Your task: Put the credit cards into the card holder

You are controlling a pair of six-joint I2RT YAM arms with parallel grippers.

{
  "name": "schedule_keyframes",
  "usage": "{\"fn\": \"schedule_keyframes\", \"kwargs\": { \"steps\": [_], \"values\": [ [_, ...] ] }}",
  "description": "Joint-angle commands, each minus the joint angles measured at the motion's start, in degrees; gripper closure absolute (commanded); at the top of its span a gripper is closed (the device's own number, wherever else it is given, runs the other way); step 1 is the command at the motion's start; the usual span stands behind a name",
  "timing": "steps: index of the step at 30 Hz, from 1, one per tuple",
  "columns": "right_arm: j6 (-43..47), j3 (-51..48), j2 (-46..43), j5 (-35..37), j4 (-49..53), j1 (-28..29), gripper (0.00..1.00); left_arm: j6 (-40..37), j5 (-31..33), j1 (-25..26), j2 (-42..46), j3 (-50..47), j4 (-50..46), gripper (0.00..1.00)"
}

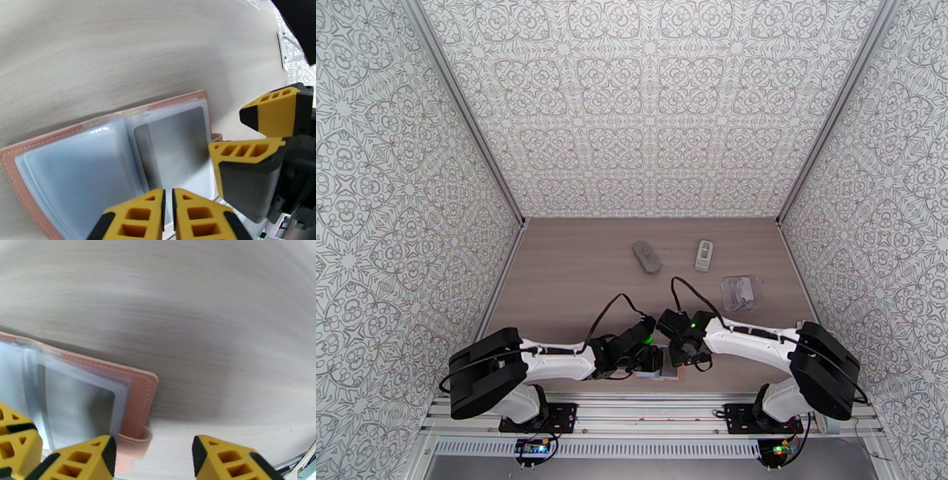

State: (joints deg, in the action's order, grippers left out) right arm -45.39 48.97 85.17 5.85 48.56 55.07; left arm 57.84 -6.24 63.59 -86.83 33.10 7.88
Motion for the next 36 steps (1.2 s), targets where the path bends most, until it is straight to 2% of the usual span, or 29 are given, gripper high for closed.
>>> {"fn": "schedule_keyframes", "kwargs": {
  "steps": [1,6,10,14,22,36],
  "values": [
    [0.56,1.23,-4.2,1.86,0.31,0.13,0.43,-1.06,0.95,-0.22,-0.16,-0.89,-0.58,0.83],
    [0.14,-0.91,-5.93,2.42,0.4,-1.52,0.41,-1.01,1.14,-0.03,-0.62,-0.76,-0.84,0.83],
    [-0.57,-3.73,-6.41,0.28,-2.16,-2.17,0.44,-0.91,1.39,0.16,-0.95,-0.69,-1.06,0.83],
    [-0.67,-5.82,-5.19,-3.11,-5.73,-2.91,0.46,-0.85,1.6,0.21,-1.24,-0.49,-1.63,0.83],
    [-0.76,-7.12,-2.64,-3.69,-7.16,-3.11,0.5,-0.76,2.54,0.44,-0.94,-0.63,-2.87,0.83],
    [-0.67,-3.79,1.47,5.44,2.35,-3.13,0.57,-0.36,2.91,0.62,-2.21,-0.73,-3.11,0.84]
  ]
}}
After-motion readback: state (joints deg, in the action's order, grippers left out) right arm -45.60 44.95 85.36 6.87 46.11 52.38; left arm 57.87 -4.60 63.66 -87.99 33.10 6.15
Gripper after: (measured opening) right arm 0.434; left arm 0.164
